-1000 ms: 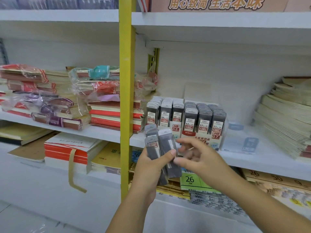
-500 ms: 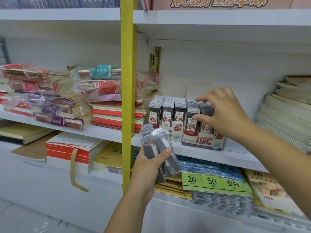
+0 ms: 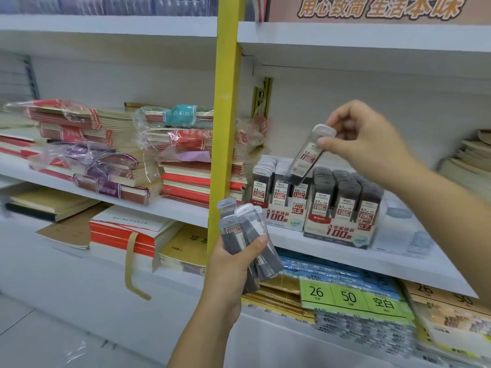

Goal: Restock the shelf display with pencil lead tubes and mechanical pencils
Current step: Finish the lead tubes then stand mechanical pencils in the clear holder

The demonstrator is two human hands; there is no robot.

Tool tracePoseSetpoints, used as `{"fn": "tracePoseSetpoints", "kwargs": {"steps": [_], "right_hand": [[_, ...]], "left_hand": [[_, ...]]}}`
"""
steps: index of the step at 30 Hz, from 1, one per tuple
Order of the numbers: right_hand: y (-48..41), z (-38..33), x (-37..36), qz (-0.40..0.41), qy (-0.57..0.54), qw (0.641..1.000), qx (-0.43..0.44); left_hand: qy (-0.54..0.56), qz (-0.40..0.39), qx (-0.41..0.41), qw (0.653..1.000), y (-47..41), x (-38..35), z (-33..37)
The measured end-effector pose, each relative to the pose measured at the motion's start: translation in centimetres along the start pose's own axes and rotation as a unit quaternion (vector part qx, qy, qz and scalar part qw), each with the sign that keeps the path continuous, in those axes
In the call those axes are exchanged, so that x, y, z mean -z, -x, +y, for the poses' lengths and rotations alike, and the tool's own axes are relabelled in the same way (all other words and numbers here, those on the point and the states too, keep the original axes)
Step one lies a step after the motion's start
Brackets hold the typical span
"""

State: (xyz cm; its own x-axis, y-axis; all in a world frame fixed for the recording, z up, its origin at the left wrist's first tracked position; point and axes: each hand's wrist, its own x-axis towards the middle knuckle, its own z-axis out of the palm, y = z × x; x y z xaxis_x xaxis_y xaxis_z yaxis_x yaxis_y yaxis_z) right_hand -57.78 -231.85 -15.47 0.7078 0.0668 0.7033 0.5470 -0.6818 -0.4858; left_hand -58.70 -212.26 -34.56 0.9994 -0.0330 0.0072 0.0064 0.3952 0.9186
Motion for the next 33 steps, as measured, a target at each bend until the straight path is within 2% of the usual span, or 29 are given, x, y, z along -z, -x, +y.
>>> {"fn": "tracePoseSetpoints", "kwargs": {"steps": [6, 8, 12, 14, 15, 17, 19, 21, 23, 33], "right_hand": [[-0.6, 1.4, -5.0, -0.115, 0.137, 0.983, -0.034], [-0.7, 2.0, -5.6, -0.146, 0.202, 0.968, -0.017], [-0.6, 2.4, -6.0, -0.115, 0.397, 0.909, 0.054], [0.4, 2.3, -5.8, -0.08, 0.407, 0.906, 0.08], [1.2, 2.2, -5.7, -0.058, 0.373, 0.921, 0.091], [3.7, 1.5, -5.7, -0.05, 0.231, 0.969, 0.073], [6.2, 0.8, -5.9, -0.118, 0.073, 0.99, -0.01], [8.1, 0.7, -6.4, -0.186, -0.034, 0.977, -0.099], [9.2, 1.3, -6.7, -0.208, -0.096, 0.962, -0.146], [10.7, 3.5, -5.0, -0.182, -0.239, 0.933, -0.198]], "left_hand": [[0.0, 0.003, -0.018, 1.0, -0.1, 0.9, 0.7], [0.0, 0.0, -0.019, 1.0, -0.2, 1.1, 0.7], [-0.002, -0.011, -0.015, 1.0, -0.4, 1.0, 0.5], [-0.006, -0.015, -0.014, 1.0, -0.3, 0.9, 0.5], [-0.009, -0.019, -0.014, 1.0, -0.2, 0.8, 0.5], [-0.018, -0.031, -0.014, 0.999, 0.0, 0.6, 0.4], [-0.028, -0.053, -0.018, 0.998, 0.2, 0.4, 0.3], [-0.045, -0.075, -0.021, 0.996, 0.6, 0.0, 0.2], [-0.051, -0.101, -0.019, 0.993, 1.0, -0.3, 0.1], [-0.025, -0.166, 0.026, 0.985, 1.2, -0.6, -1.0]]}}
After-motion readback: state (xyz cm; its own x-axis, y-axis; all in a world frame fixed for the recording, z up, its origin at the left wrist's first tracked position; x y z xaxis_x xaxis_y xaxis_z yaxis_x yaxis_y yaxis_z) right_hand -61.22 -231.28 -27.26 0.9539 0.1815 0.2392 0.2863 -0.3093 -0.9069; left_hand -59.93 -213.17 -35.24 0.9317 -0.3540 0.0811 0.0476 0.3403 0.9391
